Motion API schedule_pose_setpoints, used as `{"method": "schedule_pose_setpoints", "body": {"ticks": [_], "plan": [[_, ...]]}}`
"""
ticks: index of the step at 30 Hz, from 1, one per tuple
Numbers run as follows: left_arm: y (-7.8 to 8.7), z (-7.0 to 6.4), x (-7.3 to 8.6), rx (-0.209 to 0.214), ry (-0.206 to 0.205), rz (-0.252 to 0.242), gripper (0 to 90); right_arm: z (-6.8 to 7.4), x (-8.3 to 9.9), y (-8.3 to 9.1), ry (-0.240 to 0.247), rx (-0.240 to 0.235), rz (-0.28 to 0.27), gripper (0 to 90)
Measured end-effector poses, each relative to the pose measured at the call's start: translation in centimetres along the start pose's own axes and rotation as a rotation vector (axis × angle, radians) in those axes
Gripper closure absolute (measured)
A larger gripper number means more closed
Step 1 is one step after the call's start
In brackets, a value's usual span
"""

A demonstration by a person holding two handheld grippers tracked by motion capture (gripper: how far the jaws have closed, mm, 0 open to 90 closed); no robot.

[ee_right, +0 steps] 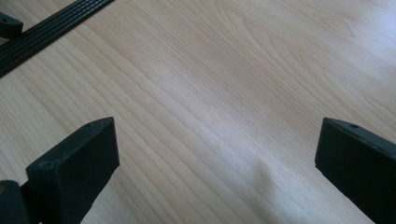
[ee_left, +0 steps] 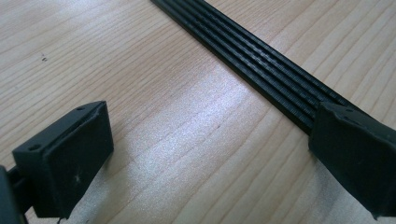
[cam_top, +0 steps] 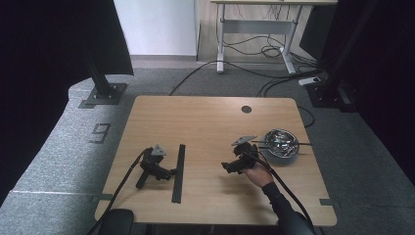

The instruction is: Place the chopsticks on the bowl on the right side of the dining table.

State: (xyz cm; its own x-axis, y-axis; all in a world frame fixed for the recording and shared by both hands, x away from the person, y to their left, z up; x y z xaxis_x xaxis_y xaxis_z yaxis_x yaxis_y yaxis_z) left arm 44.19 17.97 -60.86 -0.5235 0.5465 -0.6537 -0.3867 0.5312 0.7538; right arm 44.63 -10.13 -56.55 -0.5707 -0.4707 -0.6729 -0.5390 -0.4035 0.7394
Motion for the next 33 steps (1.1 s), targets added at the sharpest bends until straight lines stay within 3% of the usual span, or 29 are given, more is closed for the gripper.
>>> {"method": "schedule_pose_setpoints", "body": {"ticks": [25,33], "plan": [[0.0,0.0,0.0,0.001,-0.002,0.002,0.0,5.2,-3.7,-4.8,0.094,-0.041,0.035,0.0],[0.0,0.0,0.0,0.002,-0.002,0.003,0.0,7.5,-4.6,-6.0,0.117,-0.07,0.04,0.0]]}}
Point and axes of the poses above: each handheld gripper's, and its own axes: y roughly backward along the jaws, x roughly out of its underside, z roughly to its left, the point moved 8 cm from there along -y, roughly forward along the jaws, and after that the axes turned 5 degrees about x, right-handed, at the moved point
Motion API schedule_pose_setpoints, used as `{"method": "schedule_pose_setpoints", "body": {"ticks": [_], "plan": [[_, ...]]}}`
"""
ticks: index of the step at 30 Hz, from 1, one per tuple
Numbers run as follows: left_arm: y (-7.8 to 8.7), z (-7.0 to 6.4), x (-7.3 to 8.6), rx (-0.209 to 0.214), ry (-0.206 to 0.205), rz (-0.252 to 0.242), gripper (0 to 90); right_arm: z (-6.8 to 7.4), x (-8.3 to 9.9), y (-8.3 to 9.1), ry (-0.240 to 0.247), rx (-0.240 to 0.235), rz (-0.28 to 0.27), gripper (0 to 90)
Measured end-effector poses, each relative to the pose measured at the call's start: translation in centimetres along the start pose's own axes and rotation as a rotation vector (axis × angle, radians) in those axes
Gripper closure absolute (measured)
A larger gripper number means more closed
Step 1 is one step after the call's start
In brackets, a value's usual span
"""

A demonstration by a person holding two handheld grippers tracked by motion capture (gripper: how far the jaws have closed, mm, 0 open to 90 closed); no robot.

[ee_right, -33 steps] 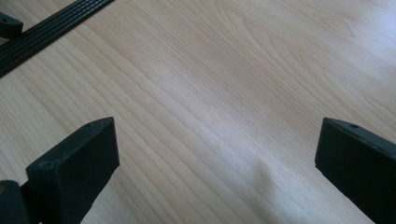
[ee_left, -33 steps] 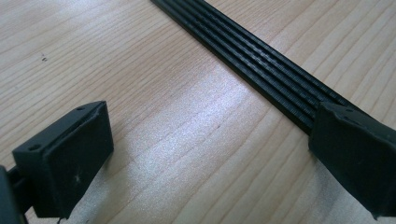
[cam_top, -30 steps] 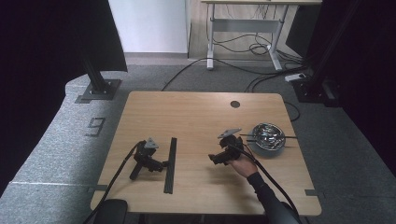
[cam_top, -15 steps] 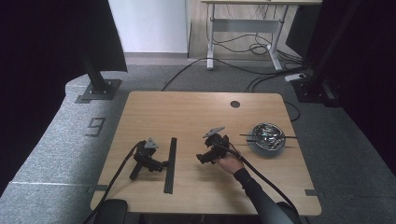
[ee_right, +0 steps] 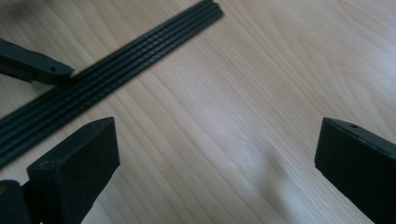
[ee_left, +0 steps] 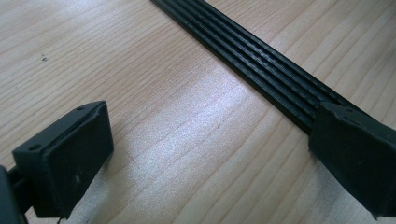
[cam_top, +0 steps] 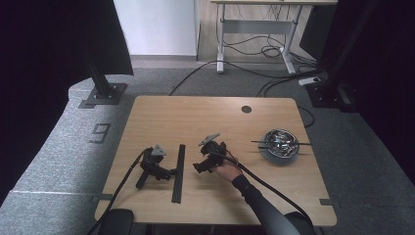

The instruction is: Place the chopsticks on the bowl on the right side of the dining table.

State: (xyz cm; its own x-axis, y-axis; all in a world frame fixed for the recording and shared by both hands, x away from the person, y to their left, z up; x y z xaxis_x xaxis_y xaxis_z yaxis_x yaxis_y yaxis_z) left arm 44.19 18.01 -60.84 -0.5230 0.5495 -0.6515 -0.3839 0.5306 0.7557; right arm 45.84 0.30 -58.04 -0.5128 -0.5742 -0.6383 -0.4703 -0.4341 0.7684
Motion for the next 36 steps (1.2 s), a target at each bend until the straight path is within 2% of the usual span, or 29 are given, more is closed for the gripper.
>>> {"method": "schedule_pose_setpoints", "body": {"ticks": [10,17,28,36], "plan": [[0.0,0.0,0.0,0.0,0.001,-0.001,0.0,2.5,-1.3,-1.5,0.034,-0.023,0.003,0.0],[0.0,0.0,0.0,0.0,0.0,-0.001,0.0,3.5,-1.8,-2.6,0.046,-0.017,0.01,0.0],[0.0,0.0,0.0,0.0,0.002,-0.002,0.0,4.3,-1.9,-3.7,0.06,-0.012,0.029,0.0],[0.0,0.0,0.0,0.0,0.001,-0.001,0.0,4.1,-1.6,-4.1,0.052,-0.01,0.037,0.0]]}}
Point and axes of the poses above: each handheld gripper's, and its own axes: y roughly backward along the jaws, x roughly out of its underside, z roughly to its left, the point moved 8 cm from there along -y, roughly forward along the jaws, and after that the axes turned 5 degrees about x, right-handed, at the moved point
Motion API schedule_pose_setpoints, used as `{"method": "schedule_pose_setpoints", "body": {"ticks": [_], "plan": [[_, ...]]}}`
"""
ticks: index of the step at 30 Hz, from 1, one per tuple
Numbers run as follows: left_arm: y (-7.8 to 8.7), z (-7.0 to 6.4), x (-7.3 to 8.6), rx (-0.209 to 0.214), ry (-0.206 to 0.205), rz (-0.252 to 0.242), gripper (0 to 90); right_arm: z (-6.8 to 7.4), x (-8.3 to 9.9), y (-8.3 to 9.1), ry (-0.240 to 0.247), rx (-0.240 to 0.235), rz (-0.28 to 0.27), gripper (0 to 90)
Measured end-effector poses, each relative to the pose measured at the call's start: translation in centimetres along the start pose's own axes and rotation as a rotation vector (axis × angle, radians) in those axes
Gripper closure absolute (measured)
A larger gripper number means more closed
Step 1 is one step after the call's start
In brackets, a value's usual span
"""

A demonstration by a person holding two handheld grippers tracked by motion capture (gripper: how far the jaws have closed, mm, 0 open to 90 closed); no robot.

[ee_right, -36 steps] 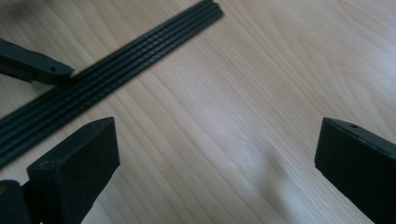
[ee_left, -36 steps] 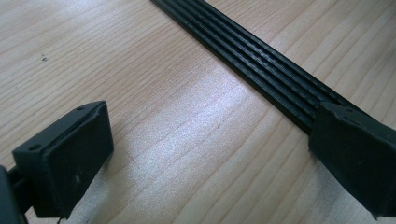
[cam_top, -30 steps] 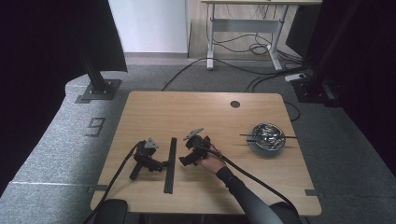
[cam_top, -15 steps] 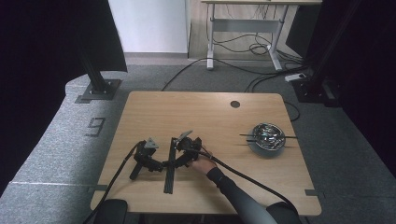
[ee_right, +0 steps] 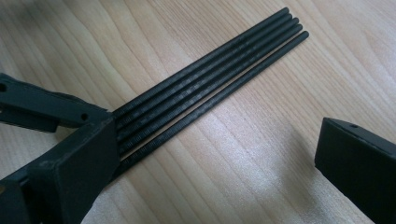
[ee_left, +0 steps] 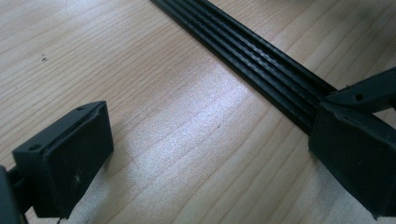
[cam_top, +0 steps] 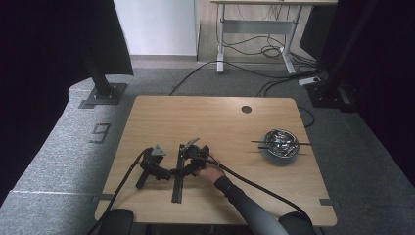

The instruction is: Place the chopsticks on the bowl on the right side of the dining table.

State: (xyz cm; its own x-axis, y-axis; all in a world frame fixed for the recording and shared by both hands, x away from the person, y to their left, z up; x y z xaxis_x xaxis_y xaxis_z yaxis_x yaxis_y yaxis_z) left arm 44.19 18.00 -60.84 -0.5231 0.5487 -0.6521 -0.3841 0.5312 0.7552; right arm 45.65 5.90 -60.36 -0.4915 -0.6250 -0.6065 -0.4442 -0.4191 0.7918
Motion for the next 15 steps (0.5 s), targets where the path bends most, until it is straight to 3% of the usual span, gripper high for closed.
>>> {"method": "schedule_pose_setpoints", "body": {"ticks": [4,15], "plan": [[0.0,0.0,0.0,0.0,0.0,0.001,0.0,-0.4,0.2,-0.1,0.004,0.027,0.01,0.0],[0.0,0.0,0.0,0.0,-0.001,0.001,0.0,-1.1,0.7,0.0,-0.005,0.019,0.027,0.0]]}}
Point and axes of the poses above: each handheld gripper's, and its own axes: y roughly backward along the jaws, x roughly out of its underside, z roughly to its left, the point moved 8 cm from there along -y, roughly forward along the jaws, and after that the axes turned 5 degrees about x, right-handed, at the moved point
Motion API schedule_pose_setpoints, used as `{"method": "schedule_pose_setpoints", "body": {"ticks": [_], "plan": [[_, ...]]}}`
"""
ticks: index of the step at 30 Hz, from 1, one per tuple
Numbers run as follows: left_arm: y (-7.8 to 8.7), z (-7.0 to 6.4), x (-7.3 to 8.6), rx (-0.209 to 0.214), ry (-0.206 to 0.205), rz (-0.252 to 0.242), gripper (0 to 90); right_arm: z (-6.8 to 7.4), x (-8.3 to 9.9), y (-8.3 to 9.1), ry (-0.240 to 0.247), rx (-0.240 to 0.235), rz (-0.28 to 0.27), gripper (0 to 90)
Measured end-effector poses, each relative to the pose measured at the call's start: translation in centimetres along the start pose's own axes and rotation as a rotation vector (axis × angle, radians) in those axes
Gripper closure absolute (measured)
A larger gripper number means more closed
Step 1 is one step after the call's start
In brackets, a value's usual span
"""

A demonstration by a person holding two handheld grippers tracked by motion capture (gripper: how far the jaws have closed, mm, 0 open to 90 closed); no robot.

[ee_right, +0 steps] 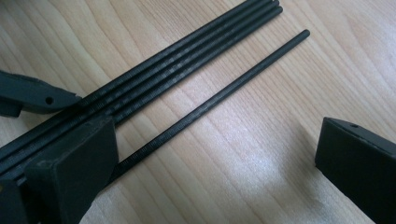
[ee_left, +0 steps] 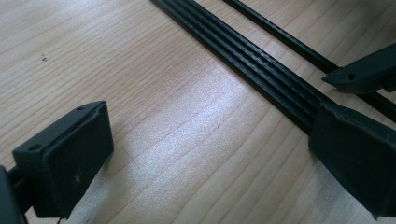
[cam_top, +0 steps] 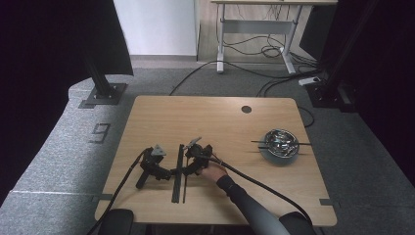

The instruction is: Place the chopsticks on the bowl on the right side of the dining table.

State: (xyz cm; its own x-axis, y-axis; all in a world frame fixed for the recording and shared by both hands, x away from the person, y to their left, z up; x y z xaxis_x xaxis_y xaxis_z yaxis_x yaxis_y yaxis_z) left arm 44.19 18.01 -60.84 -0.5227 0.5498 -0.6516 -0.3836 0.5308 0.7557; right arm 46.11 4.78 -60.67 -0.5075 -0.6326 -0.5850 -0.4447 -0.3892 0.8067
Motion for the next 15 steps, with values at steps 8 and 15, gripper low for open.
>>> {"method": "schedule_pose_setpoints", "body": {"ticks": [8,15], "plan": [[0.0,0.0,0.0,0.0,0.0,0.0,0.0,-0.7,0.8,0.4,-0.015,-0.011,-0.007,0.0],[0.0,0.0,0.0,-0.001,-0.001,0.0,0.0,-1.7,1.6,0.8,-0.029,-0.005,-0.009,0.0]]}}
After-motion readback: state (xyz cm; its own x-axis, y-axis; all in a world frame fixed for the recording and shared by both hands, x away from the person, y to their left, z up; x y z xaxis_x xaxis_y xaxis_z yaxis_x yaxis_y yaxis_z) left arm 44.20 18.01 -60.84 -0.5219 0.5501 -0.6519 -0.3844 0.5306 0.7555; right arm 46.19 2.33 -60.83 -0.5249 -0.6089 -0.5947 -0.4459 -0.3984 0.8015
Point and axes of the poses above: each handheld gripper's, and its own axes: y roughly backward along the jaws, x roughly out of its underside, z roughly to its left, the point moved 8 cm from there along -y, roughly forward along the jaws, and after that the axes turned 5 degrees about x, right-handed, at the moved point
